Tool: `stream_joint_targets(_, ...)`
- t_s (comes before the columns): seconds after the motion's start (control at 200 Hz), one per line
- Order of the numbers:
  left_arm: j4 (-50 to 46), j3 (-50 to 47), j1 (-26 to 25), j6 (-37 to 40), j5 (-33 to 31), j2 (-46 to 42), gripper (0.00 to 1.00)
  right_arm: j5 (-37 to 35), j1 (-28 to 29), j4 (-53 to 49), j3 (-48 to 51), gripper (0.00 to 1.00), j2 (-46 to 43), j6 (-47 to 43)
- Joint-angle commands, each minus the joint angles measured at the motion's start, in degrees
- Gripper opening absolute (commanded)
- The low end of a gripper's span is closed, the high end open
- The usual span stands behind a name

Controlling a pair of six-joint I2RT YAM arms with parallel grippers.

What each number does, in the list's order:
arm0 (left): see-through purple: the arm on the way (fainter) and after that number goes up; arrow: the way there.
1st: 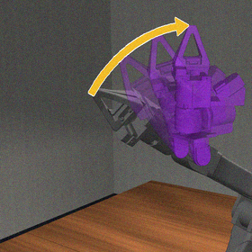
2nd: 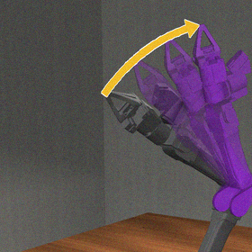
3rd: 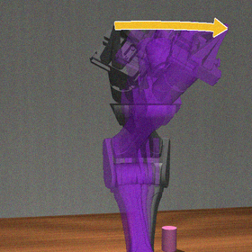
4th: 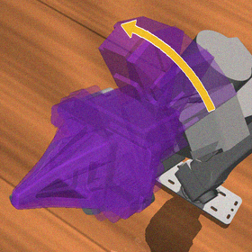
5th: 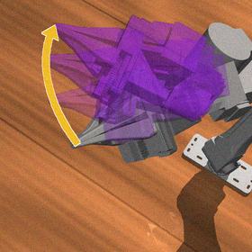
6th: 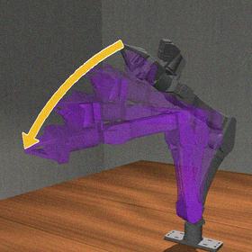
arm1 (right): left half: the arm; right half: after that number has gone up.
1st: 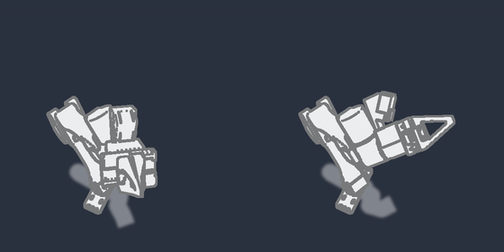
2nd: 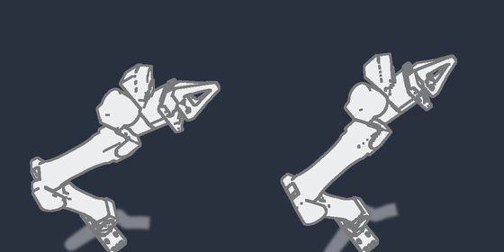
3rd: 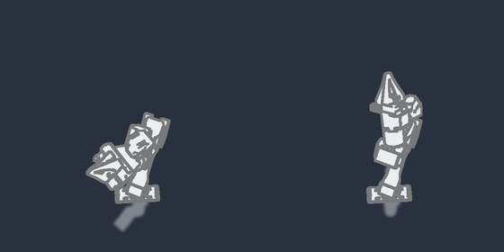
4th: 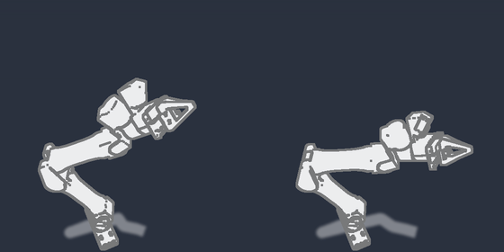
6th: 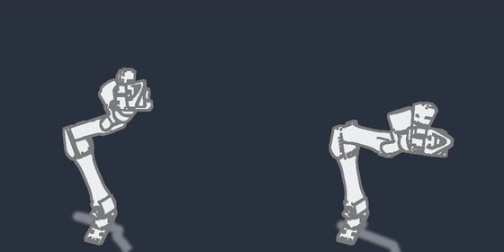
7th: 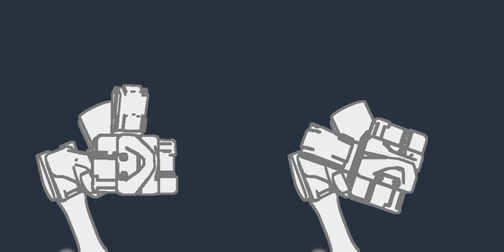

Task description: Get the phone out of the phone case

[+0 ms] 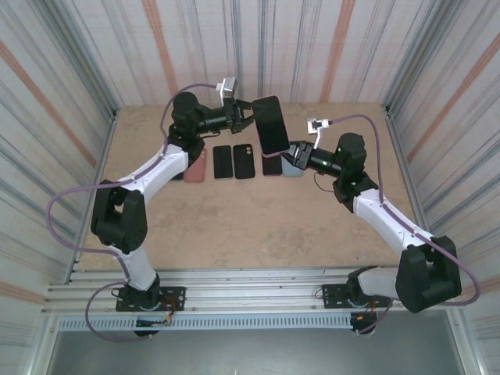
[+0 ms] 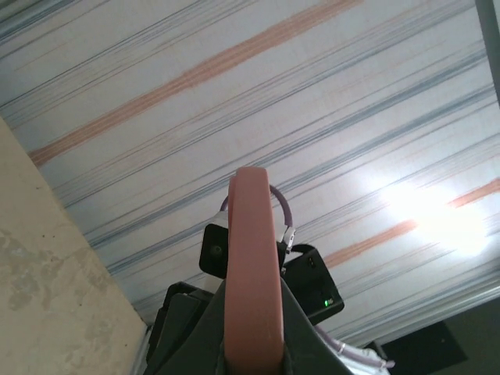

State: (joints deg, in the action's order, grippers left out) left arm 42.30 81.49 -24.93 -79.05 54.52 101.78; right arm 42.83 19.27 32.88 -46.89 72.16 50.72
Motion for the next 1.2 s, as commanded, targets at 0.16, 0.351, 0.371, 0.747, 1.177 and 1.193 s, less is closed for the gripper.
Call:
stream_joint_targets(0.16, 5.84, -1.66, -1.53, -5.57, -5.05, -0.16, 0.00, -1.84, 2.22, 8.69, 0.22, 0.26, -1.75, 8.88)
stream_joint_targets(0.351, 9.28, -1.86, -1.60, -7.72, -5.04, 1.27, 0.00, -4.07, 2.09, 10.65, 1.51, 0.19, -1.98, 10.97)
stream_joint_targets(0.371, 9.67, -1.85, -1.61, -7.99, -5.02, 1.52, 0.00, -4.26, 2.14, 10.77, 1.72, 0.19, -2.02, 11.18)
stream_joint_targets(0.747, 12.70, -3.48, -1.60, -10.23, -8.99, 2.42, 0.00, -9.14, 2.06, 17.56, 4.97, 0.21, -2.02, 15.81)
stream_joint_targets(1.177, 14.18, -3.13, -1.35, -11.70, -9.45, 4.17, 0.00, -9.85, 1.04, 23.40, 5.64, 0.16, -0.50, 22.22)
stream_joint_targets(1.193, 14.27, -3.30, -1.34, -11.82, -9.51, 4.26, 0.00, -9.72, 1.04, 23.63, 5.59, 0.15, -0.32, 22.37)
